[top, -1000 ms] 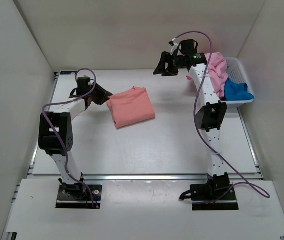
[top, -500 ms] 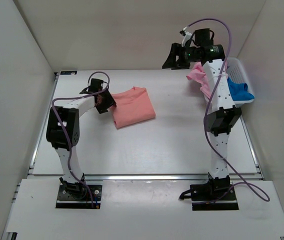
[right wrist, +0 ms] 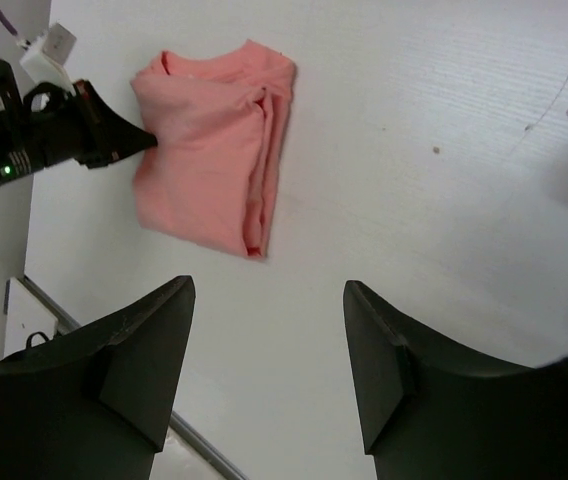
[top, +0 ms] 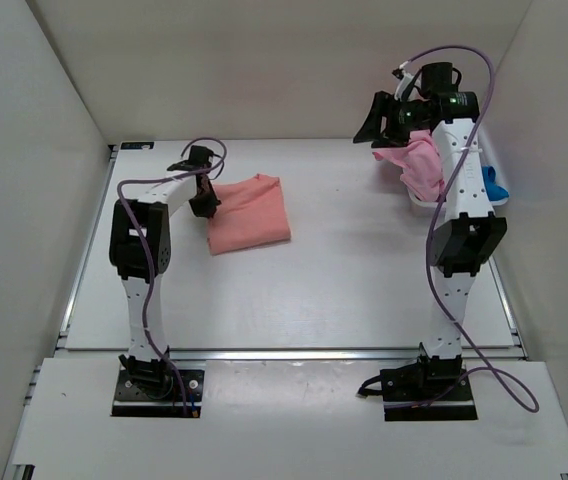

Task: Fold and stack the t-shirts
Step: Put the neatly folded tshirt into the corner of the board with the left arm

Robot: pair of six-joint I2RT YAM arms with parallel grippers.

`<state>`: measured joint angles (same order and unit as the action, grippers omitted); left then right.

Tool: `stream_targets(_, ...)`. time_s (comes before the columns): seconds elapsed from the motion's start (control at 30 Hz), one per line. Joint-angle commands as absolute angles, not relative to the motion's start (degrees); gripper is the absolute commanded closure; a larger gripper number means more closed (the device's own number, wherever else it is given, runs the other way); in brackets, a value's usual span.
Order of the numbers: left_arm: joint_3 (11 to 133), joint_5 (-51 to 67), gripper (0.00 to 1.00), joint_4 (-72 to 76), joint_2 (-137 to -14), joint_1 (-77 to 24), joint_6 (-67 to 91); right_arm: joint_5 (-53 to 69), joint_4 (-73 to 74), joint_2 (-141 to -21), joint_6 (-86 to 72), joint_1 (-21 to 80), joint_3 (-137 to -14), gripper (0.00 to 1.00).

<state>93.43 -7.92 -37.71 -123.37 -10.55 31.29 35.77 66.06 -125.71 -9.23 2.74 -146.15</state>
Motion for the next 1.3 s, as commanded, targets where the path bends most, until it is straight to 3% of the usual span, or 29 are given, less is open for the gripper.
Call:
stream_targets(0.0, 97.73, -19.48, 1.00, -40.34, -124.54, -5.72, 25.23, 35.25, 66.71, -118.22, -8.61, 2.11, -142.05, 0.42)
stream_targets(0.27, 113.52, -29.87, 1.00, -37.36, -135.59, -1.59, 10.82, 34.98, 64.17, -102.95, -9.14, -2.37, -119.38, 0.42)
stream_targets(0.47, 131.37, -27.42, 1.00, -41.57, -146.50, 4.30, 11.16, 43.06, 45.64, -84.06, -21.95, -8.42, -86.19, 0.45)
stream_targets(0.53, 134.54, -27.33, 1.00, -41.40, -148.17, 5.70, 10.81, 44.21, 38.17, -80.43, -26.00, -9.58, -80.89, 0.45)
stream_targets(0.73, 141.32, -25.14, 1.00, -39.82, -152.13, 9.41, 12.91, 39.38, 44.55, -80.16, -19.69, -6.77, -83.50, 0.41)
stream_targets(1.0, 145.72, -20.41, 1.00, -39.55, -155.56, 13.53, 15.29, 40.08, 43.94, -76.46, -20.92, -6.51, -75.32, 0.42)
stream_targets(1.03, 145.64, -20.56, 0.98, -39.64, -155.39, 13.27, 15.38, 40.08, 44.21, -76.73, -20.40, -5.81, -75.24, 0.41)
stream_targets(1.07, 145.72, -20.04, 0.87, -39.20, -155.39, 13.18, 15.38, 40.08, 44.47, -77.42, -20.39, -5.80, -74.89, 0.41)
stream_targets(1.13, 145.63, -19.77, 0.82, -39.03, -155.13, 13.18, 13.98, 39.99, 44.74, -77.34, -20.56, -4.58, -74.97, 0.41)
stream_targets(1.27, 146.78, -18.64, 0.86, -36.13, -155.04, 12.30, 13.54, 39.91, 46.22, -77.08, -19.78, -3.52, -74.53, 0.42)
